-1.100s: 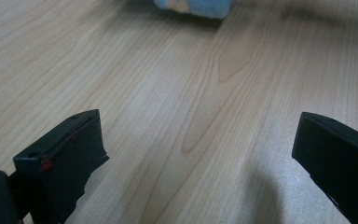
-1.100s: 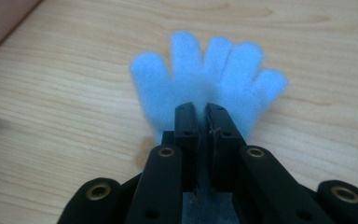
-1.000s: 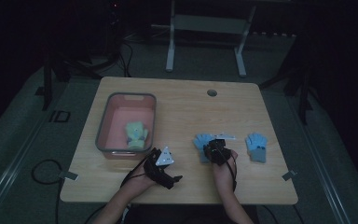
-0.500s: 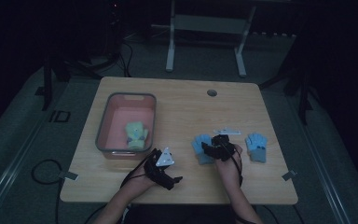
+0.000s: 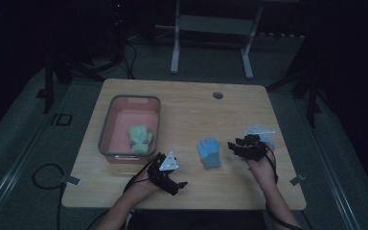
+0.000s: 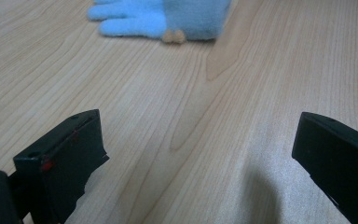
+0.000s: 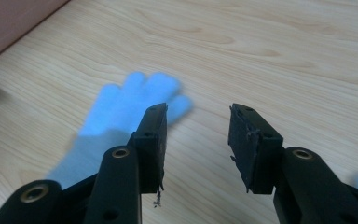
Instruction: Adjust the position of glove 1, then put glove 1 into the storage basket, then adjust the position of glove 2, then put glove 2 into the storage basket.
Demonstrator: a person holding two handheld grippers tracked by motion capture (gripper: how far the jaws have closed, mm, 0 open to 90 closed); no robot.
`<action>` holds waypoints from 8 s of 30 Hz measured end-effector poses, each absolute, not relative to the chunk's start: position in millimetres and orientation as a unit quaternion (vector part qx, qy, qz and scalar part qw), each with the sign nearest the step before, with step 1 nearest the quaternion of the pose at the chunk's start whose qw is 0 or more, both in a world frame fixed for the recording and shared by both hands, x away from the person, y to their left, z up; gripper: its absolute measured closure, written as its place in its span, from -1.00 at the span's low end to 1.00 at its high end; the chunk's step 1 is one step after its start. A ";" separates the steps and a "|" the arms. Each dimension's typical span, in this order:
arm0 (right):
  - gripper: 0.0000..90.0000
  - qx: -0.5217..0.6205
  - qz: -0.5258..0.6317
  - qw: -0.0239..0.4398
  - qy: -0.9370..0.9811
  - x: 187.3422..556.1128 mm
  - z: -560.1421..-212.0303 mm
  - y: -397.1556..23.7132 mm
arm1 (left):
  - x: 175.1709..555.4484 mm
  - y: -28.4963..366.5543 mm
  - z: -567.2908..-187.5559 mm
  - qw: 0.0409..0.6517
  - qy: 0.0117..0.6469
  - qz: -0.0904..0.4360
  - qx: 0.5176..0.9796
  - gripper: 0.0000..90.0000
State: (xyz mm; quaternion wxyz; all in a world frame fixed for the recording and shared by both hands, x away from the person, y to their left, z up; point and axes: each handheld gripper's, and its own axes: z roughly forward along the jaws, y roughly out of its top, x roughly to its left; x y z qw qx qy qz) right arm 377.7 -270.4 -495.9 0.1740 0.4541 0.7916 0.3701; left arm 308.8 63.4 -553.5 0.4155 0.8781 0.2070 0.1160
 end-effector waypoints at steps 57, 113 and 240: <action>0.89 0.420 0.380 0.148 0.811 376.0 -483.5 -304.5 | 308.2 63.2 -554.2 0.413 0.211 0.135 0.876 -0.96; 0.95 0.386 0.304 0.143 0.859 388.8 -540.1 -278.5 | 308.2 62.6 -555.8 0.414 0.207 0.117 0.879 -0.96; -0.29 0.376 0.391 0.066 0.837 439.1 -526.9 -236.6 | 344.6 -43.0 -540.3 0.354 0.060 0.175 0.917 -0.27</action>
